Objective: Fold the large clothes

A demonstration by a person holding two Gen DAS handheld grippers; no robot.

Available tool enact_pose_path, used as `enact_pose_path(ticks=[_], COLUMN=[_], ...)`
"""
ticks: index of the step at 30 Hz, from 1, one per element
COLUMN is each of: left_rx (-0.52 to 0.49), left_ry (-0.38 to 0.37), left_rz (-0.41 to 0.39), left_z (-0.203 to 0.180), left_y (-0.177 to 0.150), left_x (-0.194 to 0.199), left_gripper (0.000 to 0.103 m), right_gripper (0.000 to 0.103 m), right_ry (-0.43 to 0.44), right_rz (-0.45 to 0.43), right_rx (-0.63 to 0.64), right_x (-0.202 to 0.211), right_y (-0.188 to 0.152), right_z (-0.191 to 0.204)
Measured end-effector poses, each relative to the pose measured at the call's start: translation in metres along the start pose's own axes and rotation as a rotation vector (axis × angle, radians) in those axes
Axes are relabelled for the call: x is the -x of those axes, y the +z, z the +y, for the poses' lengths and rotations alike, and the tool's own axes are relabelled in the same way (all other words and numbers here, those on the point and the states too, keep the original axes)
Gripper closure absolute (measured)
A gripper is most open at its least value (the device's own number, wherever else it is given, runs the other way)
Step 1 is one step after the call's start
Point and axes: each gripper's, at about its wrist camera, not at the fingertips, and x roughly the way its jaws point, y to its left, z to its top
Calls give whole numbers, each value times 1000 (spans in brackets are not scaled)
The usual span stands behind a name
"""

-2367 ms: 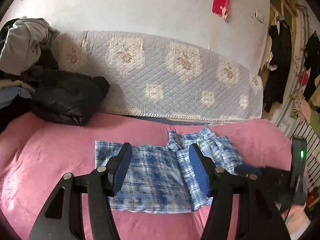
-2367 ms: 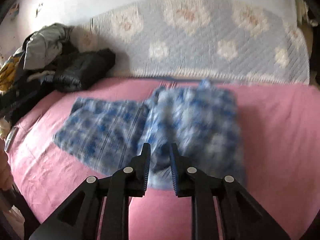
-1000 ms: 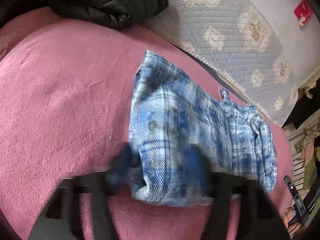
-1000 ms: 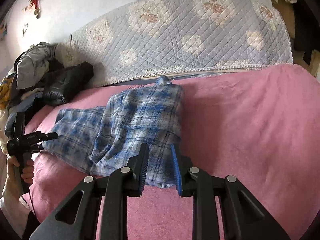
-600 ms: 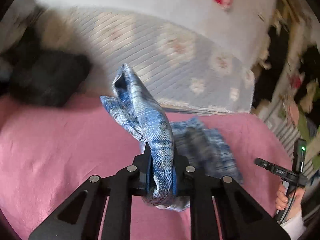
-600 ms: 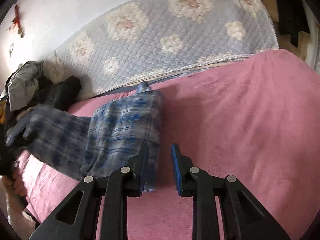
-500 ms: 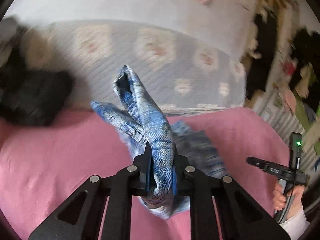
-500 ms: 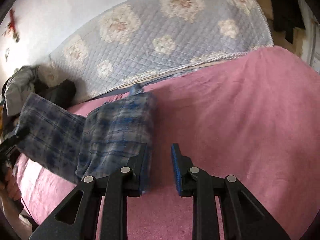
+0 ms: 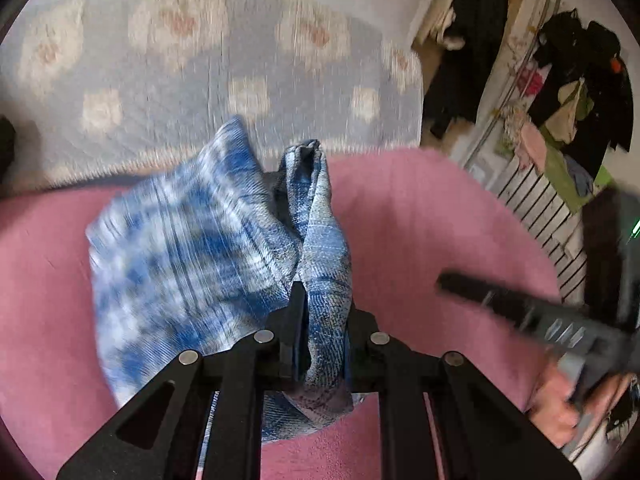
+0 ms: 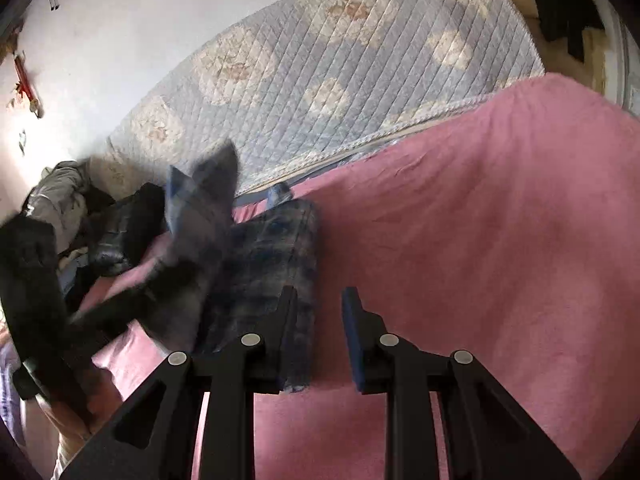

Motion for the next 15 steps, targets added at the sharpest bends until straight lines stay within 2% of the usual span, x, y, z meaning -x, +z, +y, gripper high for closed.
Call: enact_pose_path(ticks=[2,4,5,6,7,10,11,12,13,14,15], left_rx=[9,32,42,41,31,-34,-46,-54,-47,-18,34], left_ry=[-11,-58,-101,-135,-137,-51,1,84,185,235,254], left_rz=[26,13,10,9,1,-42,-75,-116,-162,-174,-166], left_z=[3,7,7,6,6,-2,-1,3,12,25,42], left_y=[-9,-15,-16,-18,-21,-28,-31,-32,-34,-34,-34], left_x=[-10,-8,-4,3,14,40,51,59,68,73,74], left_gripper=[87,73,57,49,49,46,39,31,30,30,30], right_gripper=[78,77,75,73,70,68,68,68,68,68,68], right_ry=[-10,13,19,16,8,-2,6,15,22,31,39], right_rz=[-4,0,-3,-9,-18,-31,-32,-34,-34,-36,-37], right_rx=[-3,-11,-13,-12,-9,-1,2,8,18,38,58], right_x=[1,2,4,5,6,7,7,6,6,5,4], right_y=[2,5,7,8,9,12,12,12,13,13,13], right_z=[-2,-5,-6,-7,-7,-6,-4,-2,1,7,12])
